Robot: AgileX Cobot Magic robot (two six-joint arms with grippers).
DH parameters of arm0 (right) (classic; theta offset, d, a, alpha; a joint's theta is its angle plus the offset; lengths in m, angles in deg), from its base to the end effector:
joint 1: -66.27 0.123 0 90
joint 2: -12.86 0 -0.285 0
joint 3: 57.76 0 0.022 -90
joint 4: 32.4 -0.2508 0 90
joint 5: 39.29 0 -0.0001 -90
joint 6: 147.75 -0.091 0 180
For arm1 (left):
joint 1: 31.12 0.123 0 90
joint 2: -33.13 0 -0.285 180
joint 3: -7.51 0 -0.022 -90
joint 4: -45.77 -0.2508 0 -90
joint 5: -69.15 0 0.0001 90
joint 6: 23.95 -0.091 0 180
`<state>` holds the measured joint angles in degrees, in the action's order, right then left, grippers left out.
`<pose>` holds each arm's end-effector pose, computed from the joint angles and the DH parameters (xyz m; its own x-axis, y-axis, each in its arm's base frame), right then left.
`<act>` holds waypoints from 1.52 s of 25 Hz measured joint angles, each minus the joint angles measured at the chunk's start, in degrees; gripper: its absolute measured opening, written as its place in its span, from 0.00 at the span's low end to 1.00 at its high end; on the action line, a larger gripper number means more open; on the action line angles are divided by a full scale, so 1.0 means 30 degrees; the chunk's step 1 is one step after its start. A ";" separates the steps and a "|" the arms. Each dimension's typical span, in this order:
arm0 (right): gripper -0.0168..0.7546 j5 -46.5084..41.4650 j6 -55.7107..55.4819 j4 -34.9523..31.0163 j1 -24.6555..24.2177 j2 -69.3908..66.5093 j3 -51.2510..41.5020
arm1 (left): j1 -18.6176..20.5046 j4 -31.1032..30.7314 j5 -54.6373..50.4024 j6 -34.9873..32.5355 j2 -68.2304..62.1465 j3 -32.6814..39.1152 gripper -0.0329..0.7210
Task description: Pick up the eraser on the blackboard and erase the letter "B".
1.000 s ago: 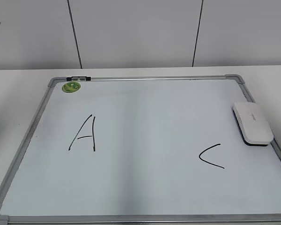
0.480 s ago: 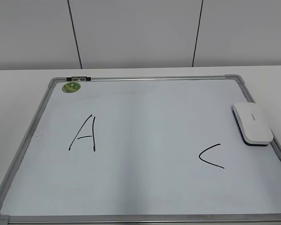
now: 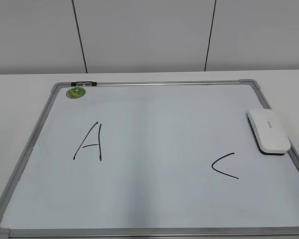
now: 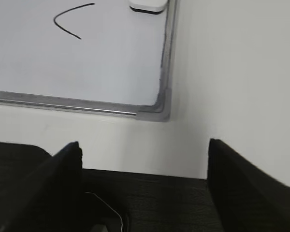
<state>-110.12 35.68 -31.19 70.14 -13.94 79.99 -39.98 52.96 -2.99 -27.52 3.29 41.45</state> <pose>0.0306 0.0002 0.2921 -0.7576 -0.1181 -0.6420 -0.1055 0.9927 -0.0582 0.0290 -0.0155 0.3305 -0.7025 0.1332 -0.6991 0.2517 0.9654 -0.0689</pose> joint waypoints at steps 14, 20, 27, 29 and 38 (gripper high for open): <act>0.79 0.0227 -0.0404 0.0515 0.0000 0.0960 -0.1472 | 0.0000 -0.0881 0.0536 0.0030 0.2635 0.3698 0.65; 0.79 0.1505 -0.0404 0.0440 0.0000 0.0960 -0.2166 | 0.0000 -0.1070 0.2713 0.0030 0.2635 0.4469 0.65; 0.79 0.1760 -0.0445 0.0394 0.0000 0.0960 -0.2161 | 0.0000 -0.1071 0.3007 0.0030 0.2635 0.4553 0.65; 0.79 0.1760 -0.0445 0.0394 0.0000 0.0960 -0.2161 | 0.0000 -0.1099 0.3007 0.0030 0.2635 0.4553 0.65; 0.79 0.1805 -0.0445 0.0394 0.0000 0.1172 -0.2161 | 0.0152 -0.1099 0.3040 0.0030 0.2676 0.4553 0.63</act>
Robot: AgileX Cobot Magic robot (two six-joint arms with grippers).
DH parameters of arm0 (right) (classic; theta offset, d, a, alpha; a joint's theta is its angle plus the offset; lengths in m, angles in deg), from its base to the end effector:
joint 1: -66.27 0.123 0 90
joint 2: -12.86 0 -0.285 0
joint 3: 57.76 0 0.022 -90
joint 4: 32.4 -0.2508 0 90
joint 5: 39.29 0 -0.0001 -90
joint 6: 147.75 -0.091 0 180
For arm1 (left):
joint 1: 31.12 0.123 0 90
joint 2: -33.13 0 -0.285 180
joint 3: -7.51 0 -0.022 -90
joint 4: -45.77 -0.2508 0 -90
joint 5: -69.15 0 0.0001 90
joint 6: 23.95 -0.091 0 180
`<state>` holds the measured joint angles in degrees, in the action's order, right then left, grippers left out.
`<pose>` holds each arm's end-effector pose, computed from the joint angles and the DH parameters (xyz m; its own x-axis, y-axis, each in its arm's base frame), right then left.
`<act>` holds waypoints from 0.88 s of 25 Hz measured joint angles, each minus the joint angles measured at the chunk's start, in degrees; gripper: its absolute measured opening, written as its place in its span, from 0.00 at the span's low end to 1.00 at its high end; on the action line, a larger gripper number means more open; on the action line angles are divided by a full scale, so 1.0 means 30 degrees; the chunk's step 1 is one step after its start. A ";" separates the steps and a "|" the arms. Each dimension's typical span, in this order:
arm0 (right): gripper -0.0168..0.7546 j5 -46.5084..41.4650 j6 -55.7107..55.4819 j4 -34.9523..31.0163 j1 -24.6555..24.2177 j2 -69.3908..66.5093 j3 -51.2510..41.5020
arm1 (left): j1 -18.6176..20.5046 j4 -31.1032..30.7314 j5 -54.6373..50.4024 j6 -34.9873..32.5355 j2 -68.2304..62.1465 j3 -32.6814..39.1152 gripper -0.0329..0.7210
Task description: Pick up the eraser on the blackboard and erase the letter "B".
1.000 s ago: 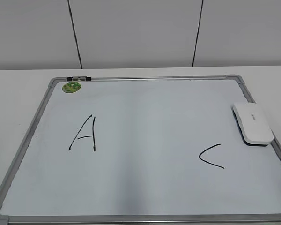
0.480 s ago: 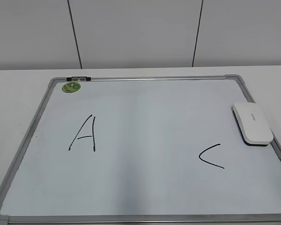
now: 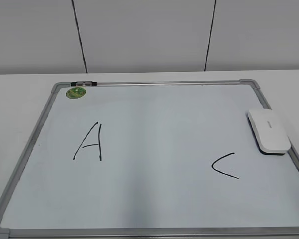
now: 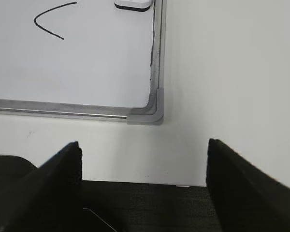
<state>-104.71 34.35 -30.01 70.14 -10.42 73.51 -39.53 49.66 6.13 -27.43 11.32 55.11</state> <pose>0.0316 -0.0013 0.2670 -0.7312 -0.1035 -0.6742 -0.0814 0.9946 -0.0644 0.0284 -0.0098 0.2764 -0.6608 0.1279 -0.7396 0.2100 0.9775 -0.0186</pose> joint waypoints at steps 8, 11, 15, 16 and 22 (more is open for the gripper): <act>0.79 0.0000 -0.0008 0.0000 -0.0922 0.3108 0.0000 | 0.2889 -0.0044 0.0000 0.0000 0.1936 0.0000 0.59; 0.79 0.0000 -0.0008 0.0000 -0.0914 0.4839 0.0000 | 0.3302 -0.0044 0.0000 0.0000 0.3122 0.0000 0.58; 0.79 -0.0039 -0.0008 0.0000 -0.0962 0.5471 0.0000 | 0.3311 -0.0044 0.0000 0.0000 0.4360 0.0000 0.57; 0.79 -0.0039 -0.0008 0.0000 -0.0975 0.5471 0.0000 | 0.3311 -0.0044 0.0000 0.0000 0.4360 0.0000 0.56; 0.79 -0.0077 -0.0040 0.0000 -0.1005 0.5515 0.0000 | 0.3311 -0.0044 -0.0009 0.0000 0.4360 0.0000 0.53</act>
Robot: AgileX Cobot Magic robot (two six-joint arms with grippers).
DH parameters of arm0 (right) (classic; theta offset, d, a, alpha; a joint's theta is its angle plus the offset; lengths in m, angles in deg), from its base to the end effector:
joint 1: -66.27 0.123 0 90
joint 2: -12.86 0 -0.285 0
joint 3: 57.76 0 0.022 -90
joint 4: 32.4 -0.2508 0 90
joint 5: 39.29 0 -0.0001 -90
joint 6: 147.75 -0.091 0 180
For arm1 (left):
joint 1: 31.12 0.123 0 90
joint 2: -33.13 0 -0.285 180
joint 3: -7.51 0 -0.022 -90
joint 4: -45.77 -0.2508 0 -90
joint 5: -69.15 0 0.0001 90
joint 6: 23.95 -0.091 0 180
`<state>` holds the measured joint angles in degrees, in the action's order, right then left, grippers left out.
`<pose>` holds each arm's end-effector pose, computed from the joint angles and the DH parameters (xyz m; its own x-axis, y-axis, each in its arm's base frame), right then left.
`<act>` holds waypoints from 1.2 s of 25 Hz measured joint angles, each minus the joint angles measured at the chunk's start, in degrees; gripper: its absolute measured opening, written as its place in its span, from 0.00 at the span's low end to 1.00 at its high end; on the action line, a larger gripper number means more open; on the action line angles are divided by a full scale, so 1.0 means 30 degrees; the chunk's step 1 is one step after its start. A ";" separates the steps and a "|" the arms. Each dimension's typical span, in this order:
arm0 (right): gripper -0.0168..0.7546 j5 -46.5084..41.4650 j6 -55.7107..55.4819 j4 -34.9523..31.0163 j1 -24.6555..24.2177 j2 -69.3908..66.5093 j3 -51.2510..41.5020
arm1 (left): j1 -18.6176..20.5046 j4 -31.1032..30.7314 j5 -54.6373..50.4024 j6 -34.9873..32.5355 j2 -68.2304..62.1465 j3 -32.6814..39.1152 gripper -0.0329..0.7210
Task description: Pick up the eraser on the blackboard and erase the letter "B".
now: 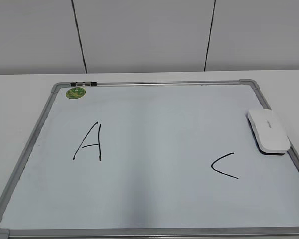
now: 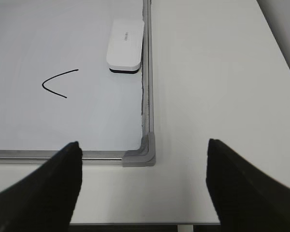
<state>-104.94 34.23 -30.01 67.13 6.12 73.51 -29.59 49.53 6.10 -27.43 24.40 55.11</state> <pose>-0.0110 -0.0036 0.2697 -0.5167 -0.0595 -0.8541 -0.0092 0.9979 -0.0639 -0.0059 -0.0055 0.2790 -0.4887 0.0179 -0.8723 0.0394 0.9992 -0.0016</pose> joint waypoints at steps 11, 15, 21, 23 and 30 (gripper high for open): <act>0.79 0.0000 0.0000 0.0000 0.0000 0.0000 0.0000 | -0.0047 0.0000 0.0000 0.0000 0.0000 0.0000 0.50; 0.79 0.0000 0.0000 0.0000 0.0000 0.0000 0.0000 | -0.0541 0.0000 0.0000 0.0000 0.0000 0.0000 0.50; 0.79 0.0000 0.0000 0.0000 0.0000 0.0000 0.0000 | -0.0614 0.0000 0.0000 0.0000 0.0000 0.0000 0.46; 0.79 0.0000 0.0000 0.0000 0.0000 0.0000 0.0000 | -0.0614 0.0000 0.0000 0.0000 0.0000 0.0000 0.46; 0.79 0.0000 0.0000 0.0000 0.0000 0.0000 0.0000 | -0.0614 0.0000 0.0000 0.0000 0.0000 0.0000 0.44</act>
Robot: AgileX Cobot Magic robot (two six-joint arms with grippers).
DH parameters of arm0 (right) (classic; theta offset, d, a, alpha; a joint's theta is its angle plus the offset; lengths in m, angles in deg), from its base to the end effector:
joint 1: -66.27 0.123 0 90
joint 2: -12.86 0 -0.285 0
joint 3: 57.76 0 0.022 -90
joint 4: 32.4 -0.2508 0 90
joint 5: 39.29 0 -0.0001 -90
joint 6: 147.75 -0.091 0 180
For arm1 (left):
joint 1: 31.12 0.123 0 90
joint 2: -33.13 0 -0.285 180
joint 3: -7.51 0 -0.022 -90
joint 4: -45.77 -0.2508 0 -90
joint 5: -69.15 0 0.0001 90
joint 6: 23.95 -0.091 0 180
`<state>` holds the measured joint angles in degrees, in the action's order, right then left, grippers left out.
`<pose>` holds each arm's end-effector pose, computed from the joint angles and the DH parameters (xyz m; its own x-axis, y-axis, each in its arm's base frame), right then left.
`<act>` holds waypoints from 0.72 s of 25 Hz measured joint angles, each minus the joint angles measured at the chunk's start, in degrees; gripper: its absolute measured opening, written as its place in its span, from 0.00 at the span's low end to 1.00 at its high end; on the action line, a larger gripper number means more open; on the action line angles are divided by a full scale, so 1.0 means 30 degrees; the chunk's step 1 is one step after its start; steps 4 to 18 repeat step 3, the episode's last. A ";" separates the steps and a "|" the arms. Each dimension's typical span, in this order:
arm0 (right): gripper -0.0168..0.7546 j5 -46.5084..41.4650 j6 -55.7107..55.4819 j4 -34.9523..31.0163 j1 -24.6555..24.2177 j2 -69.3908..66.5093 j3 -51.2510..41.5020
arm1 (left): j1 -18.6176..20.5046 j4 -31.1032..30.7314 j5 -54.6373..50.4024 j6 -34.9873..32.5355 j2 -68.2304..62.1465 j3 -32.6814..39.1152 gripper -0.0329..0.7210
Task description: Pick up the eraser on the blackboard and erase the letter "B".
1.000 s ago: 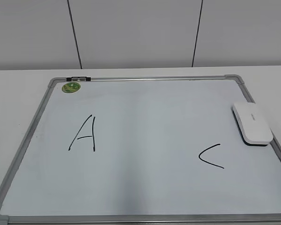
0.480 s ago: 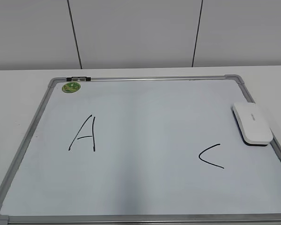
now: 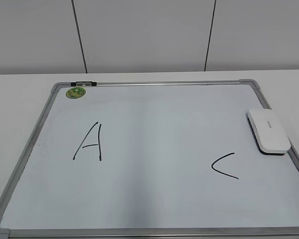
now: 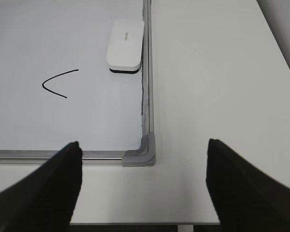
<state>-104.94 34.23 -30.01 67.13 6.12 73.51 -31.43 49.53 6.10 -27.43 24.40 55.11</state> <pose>-0.0110 -0.0036 0.2697 -0.5167 -0.0595 -0.8541 -0.0092 0.9979 -0.0639 -0.0060 -0.0053 0.2790 -0.4879 0.0335 -0.8723 0.0715 0.9974 -0.0016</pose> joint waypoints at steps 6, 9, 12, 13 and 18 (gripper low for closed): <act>0.79 0.0000 0.0000 0.0000 0.0000 0.0000 0.0000 | 0.0000 0.0000 0.0000 0.0000 0.0000 0.0000 0.44; 0.79 0.0000 0.0000 0.0000 0.0000 0.0000 0.0000 | 0.0000 0.0000 0.0000 0.0000 0.0000 0.0000 0.44; 0.79 0.0000 0.0000 0.0000 0.0000 0.0000 0.0000 | 0.0000 0.0000 0.0000 0.0000 0.0000 0.0000 0.44; 0.79 0.0000 0.0000 0.0000 0.0000 0.0000 0.0000 | 0.0000 0.0000 0.0000 0.0000 0.0000 0.0000 0.44; 0.79 0.0000 0.0000 0.0000 0.0000 0.0000 0.0000 | 0.0000 0.0000 0.0000 0.0000 0.0000 0.0000 0.44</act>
